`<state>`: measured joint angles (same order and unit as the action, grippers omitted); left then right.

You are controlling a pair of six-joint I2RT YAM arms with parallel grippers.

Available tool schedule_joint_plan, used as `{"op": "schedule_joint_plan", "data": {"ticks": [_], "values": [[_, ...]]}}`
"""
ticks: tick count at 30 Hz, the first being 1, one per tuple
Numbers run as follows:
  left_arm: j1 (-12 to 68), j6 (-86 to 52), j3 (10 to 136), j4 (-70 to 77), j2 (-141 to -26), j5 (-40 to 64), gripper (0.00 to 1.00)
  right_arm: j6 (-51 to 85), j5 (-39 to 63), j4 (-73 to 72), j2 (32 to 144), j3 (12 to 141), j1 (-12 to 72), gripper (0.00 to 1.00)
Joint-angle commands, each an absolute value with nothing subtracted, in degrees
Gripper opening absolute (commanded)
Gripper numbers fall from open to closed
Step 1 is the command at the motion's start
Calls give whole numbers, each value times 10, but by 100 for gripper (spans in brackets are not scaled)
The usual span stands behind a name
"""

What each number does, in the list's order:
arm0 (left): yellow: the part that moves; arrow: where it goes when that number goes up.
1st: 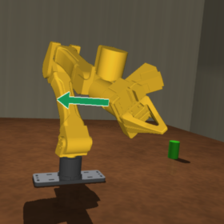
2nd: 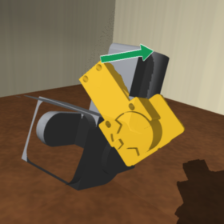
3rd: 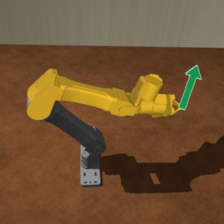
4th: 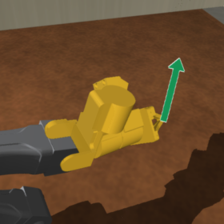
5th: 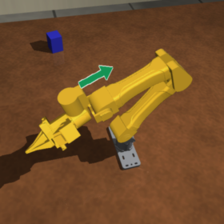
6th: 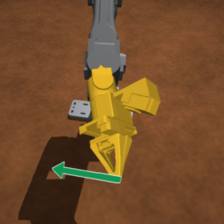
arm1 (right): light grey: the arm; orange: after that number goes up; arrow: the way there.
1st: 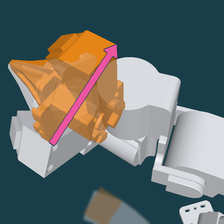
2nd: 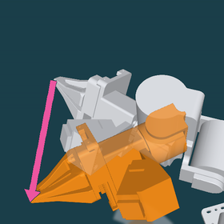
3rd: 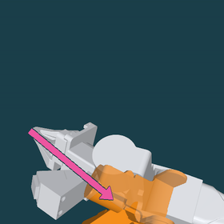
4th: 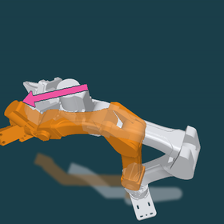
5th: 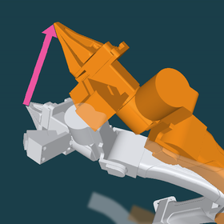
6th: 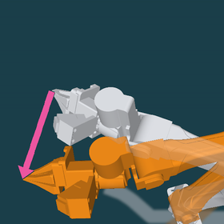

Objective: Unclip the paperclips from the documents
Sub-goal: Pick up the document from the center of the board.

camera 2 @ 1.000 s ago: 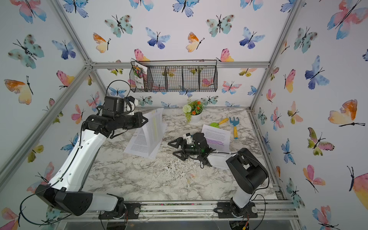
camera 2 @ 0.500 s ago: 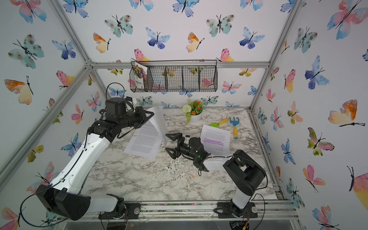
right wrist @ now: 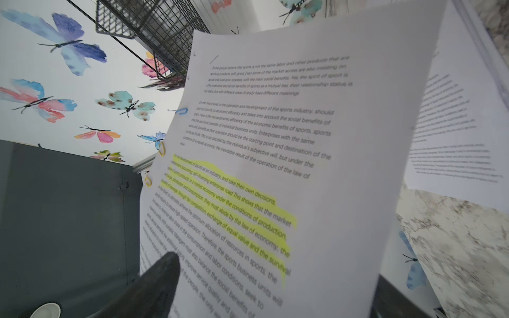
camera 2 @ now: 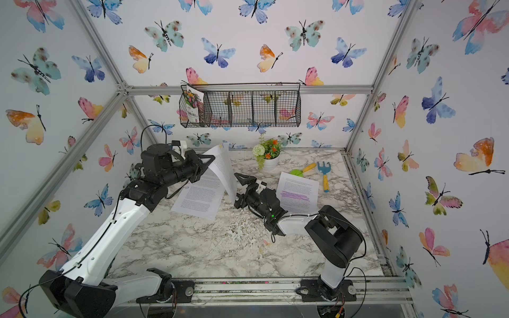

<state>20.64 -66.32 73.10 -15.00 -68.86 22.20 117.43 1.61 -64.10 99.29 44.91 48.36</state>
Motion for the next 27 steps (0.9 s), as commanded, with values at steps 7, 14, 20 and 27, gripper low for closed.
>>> {"op": "schedule_joint_plan", "data": {"ticks": [7, 14, 20, 27], "values": [[208, -657, 708, -176, -629, 227, 0, 1248, -65, -741, 989, 402, 484, 84], [208, -664, 672, -181, -599, 236, 0, 1189, -60, -817, 1015, 408, 477, 73], [207, -657, 670, -196, -591, 248, 0, 1168, -24, -828, 1027, 418, 462, 66], [207, -638, 674, -240, -572, 250, 0, 1134, 5, -808, 1007, 395, 434, 62]]}}
